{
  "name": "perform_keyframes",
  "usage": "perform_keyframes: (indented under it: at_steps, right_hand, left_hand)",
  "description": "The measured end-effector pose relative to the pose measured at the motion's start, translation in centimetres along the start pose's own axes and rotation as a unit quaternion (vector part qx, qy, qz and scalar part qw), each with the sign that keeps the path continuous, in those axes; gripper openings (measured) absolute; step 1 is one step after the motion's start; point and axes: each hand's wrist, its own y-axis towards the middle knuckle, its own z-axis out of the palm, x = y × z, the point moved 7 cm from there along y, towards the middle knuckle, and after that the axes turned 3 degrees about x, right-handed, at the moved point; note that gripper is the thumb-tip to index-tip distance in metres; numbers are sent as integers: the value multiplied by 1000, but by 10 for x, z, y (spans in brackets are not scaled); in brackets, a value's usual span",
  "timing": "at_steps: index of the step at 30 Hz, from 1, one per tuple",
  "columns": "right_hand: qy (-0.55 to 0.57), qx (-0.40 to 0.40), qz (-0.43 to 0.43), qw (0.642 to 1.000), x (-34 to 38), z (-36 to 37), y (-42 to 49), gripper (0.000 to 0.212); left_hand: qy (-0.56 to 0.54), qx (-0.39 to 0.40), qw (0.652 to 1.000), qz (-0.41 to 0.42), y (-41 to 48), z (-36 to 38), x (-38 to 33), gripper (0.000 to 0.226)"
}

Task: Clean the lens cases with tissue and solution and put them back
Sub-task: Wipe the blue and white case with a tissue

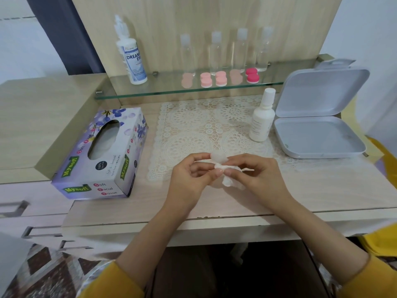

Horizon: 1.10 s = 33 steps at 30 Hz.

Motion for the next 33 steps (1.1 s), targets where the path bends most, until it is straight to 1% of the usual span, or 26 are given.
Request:
perform_keyframes:
  at_steps: [2, 5, 7, 8, 10, 13, 15, 18, 20, 21, 23, 25, 26, 30, 31, 33]
  right_hand:
    - [13, 3, 11, 1000, 1, 1, -1, 11]
    - [23, -10, 29, 999, 0, -3, -2, 15]
    - [39, -21, 45, 998, -2, -8, -1, 7]
    - [41, -24, 50, 998, -3, -11, 0, 8]
    - [19, -21, 48, 998, -5, -16, 1, 20]
    - [0, -16, 54, 998, -6, -20, 3, 28]
    - [4, -17, 62, 998, -5, -22, 4, 27]
    - [-12, -7, 67, 998, -4, -20, 4, 25]
    - [-19, 2, 72, 997, -4, -19, 4, 25]
    - [-21, 5, 74, 997, -4, -18, 4, 25]
    - [-28, 10, 76, 997, -3, -18, 3, 25]
    - [-36, 14, 72, 997, -2, -18, 2, 26]
    - [-42, 16, 68, 997, -1, -18, 2, 27]
    - [-48, 26, 76, 996, -1, -17, 4, 31]
    - [-48, 25, 82, 995, -2, -17, 4, 30]
    - [-45, 26, 89, 995, -4, -17, 5, 27]
  left_hand:
    - [-3, -23, 1000, 4, 0, -2, 1, 29]
    - [-6, -38, 999, 5, 1, -5, 3, 22]
    - [-1, -39, 999, 8, 2, -9, 3, 15]
    - [6, -37, 999, 13, 2, -11, 3, 13]
    - [16, -27, 999, 24, 3, -14, -1, 10]
    - [-13, -15, 1000, 23, 4, -15, -6, 9]
    - [-18, -22, 999, 21, 4, -17, -8, 10]
    - [38, -31, 997, 62, 3, -19, -13, 19]
    - [48, -25, 996, 69, 2, -17, -14, 25]
    - [36, -23, 997, 60, 1, -15, -13, 22]
    - [0, -15, 999, 36, 0, -13, -12, 3]
    - [18, -23, 999, 32, 0, -16, -9, 29]
    - [33, -27, 999, 33, 1, -18, -7, 34]
    - [29, -17, 999, 17, 0, -16, -5, 36]
    - [25, -12, 1000, 13, 0, -14, -6, 34]
    - [17, -4, 1000, 7, -1, -12, -4, 22]
